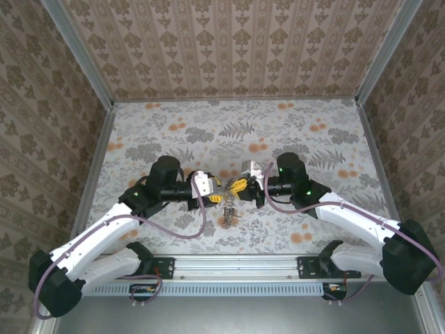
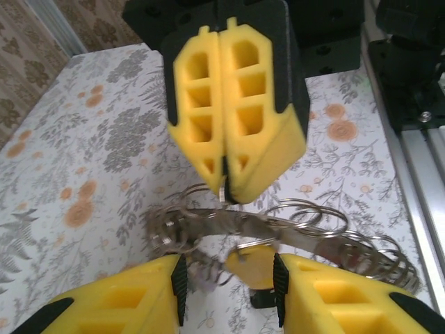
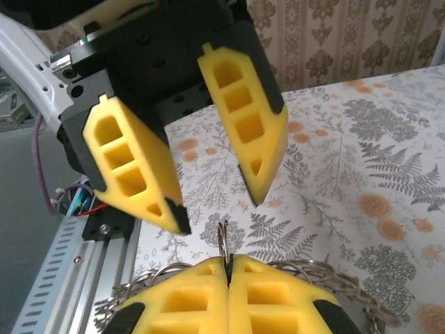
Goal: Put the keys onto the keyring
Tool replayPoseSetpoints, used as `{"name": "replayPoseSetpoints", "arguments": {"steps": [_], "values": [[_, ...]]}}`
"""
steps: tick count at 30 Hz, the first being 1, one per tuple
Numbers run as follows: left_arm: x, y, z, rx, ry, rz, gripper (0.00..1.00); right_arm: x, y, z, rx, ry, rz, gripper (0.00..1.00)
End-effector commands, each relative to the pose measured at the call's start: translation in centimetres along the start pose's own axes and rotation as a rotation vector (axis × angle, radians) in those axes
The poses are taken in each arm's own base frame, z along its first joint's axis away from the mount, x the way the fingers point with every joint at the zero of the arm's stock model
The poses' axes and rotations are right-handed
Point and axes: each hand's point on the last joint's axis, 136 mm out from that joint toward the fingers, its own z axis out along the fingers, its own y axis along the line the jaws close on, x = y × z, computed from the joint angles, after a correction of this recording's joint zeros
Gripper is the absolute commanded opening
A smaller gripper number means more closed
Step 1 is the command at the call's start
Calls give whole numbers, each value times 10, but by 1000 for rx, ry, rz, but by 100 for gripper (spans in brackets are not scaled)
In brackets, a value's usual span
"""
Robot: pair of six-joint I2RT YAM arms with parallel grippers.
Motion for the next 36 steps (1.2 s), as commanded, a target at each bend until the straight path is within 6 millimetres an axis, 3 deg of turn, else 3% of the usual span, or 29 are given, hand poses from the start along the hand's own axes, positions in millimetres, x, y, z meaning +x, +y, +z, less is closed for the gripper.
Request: {"name": "replayPoseSetpoints", "arguments": {"steps": [1,11,36], "values": [[-6,-7,2,58,-23,-36,40,-9,-5,2,16,-51,-46,0],[1,16,6,-48,29,-62,37,-8,-4,7,-16,-64,-62,0],[-11,19,15,3,-4,-93,19,7,-6,8,14,-27,-73,0]]}}
